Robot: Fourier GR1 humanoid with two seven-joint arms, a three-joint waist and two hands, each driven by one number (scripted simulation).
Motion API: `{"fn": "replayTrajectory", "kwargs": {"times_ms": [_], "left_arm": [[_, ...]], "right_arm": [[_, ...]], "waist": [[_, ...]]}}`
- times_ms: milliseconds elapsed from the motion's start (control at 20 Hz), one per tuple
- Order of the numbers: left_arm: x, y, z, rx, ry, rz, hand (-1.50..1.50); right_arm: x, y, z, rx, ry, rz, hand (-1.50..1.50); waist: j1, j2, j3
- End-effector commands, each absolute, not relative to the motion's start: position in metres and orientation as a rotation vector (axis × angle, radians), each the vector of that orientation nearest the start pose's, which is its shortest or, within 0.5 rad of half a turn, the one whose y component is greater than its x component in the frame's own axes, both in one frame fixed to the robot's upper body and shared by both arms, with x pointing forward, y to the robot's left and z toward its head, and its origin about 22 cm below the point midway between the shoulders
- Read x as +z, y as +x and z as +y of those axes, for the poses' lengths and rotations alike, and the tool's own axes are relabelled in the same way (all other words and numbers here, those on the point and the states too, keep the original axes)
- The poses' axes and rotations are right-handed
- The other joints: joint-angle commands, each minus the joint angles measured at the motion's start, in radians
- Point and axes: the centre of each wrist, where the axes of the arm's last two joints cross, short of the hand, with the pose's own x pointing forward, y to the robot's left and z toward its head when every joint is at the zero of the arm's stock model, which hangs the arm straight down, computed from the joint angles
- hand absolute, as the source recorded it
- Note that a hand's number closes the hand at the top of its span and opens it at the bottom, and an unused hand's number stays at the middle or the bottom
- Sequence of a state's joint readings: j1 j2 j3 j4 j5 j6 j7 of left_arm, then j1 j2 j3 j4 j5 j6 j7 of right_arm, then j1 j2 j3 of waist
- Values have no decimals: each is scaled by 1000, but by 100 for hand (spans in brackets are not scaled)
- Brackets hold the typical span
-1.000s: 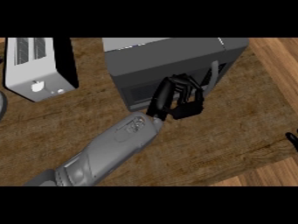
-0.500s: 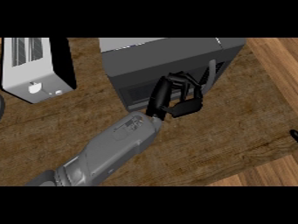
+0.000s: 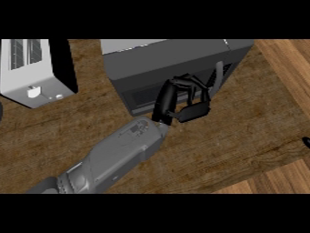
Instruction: Pick up the milk, place it into the microwave and close the microwave
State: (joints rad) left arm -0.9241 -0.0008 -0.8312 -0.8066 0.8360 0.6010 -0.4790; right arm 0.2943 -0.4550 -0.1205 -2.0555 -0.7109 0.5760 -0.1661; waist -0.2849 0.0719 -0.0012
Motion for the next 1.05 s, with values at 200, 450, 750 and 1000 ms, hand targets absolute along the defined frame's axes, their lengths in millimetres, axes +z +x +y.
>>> {"fn": "replayTrajectory", "kwargs": {"times_ms": [200,450,750,1000], "left_arm": [[38,361,14,-117,-144,-1817,150],[43,363,12,-103,-153,-1825,150],[37,362,14,-90,-143,-1843,150],[38,363,14,-76,-139,-1841,150]], "right_arm": [[112,165,-325,370,703,-1944,-150],[115,166,-325,384,716,-1936,-150],[119,165,-324,402,733,-1928,-150],[120,163,-325,398,735,-1919,-150]], "waist": [[-15,18,-2],[-22,22,-1],[-32,28,-1],[-36,25,0]]}}
